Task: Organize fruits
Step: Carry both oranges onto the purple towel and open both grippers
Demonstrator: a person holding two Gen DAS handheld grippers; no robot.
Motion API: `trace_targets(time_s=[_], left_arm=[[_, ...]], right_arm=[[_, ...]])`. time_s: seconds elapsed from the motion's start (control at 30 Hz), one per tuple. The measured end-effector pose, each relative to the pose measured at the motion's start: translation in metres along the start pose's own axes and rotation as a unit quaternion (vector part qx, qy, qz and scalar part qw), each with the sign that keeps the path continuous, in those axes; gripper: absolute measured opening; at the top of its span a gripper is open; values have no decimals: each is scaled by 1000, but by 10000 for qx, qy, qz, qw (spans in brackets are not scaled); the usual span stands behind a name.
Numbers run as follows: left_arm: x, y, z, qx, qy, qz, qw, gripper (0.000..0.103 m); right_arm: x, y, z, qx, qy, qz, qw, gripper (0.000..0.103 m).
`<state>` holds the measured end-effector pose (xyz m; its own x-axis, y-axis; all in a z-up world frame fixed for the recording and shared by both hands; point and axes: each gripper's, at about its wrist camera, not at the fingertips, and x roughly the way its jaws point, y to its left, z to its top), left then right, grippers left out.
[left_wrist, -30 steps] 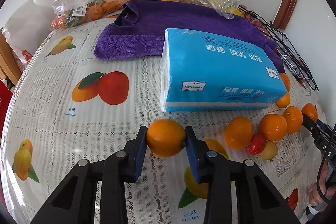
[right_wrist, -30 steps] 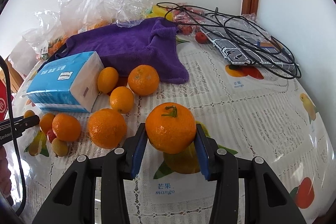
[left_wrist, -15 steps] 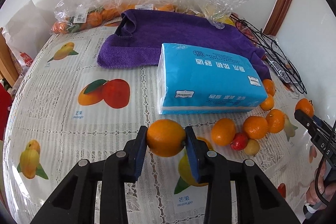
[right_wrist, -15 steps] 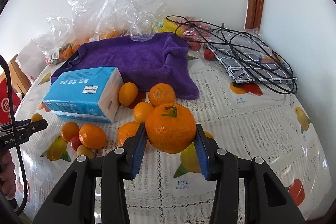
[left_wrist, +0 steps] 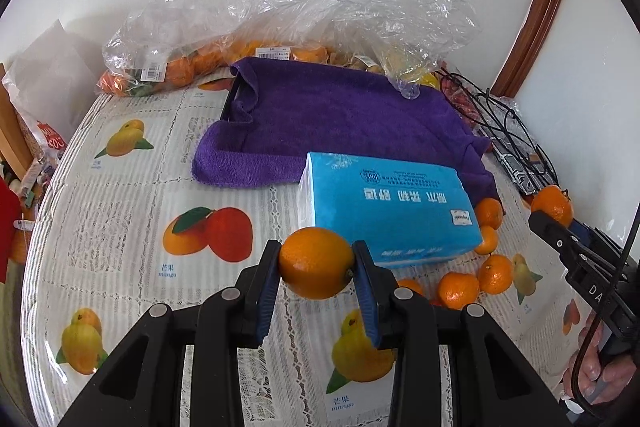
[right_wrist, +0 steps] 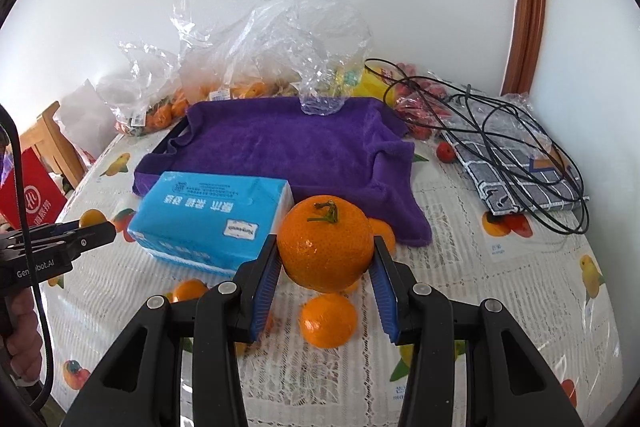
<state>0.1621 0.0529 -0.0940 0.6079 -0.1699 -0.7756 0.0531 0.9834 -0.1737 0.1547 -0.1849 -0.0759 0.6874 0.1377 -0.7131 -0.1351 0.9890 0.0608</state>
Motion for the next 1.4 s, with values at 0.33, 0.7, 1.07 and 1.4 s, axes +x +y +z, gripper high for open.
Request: trace_targets(time_s=[0.33,0.7,1.07,1.4], left_arm=[[8,7,53,-21,-155,108,9998,34],[35,13,102,23,-232,142,9996,34],[76,34,133,-179,-116,230,9995,34],[123,37,150,-178,121,268,9994,34]], right_arm=[[26,17,52,-152,-142,186,9996,44],[67,16,88,-227,-196,185,9994,44],[116,9,106,-165,-49,192,9997,44],[162,-6,106,-126,276,133,9995,44]])
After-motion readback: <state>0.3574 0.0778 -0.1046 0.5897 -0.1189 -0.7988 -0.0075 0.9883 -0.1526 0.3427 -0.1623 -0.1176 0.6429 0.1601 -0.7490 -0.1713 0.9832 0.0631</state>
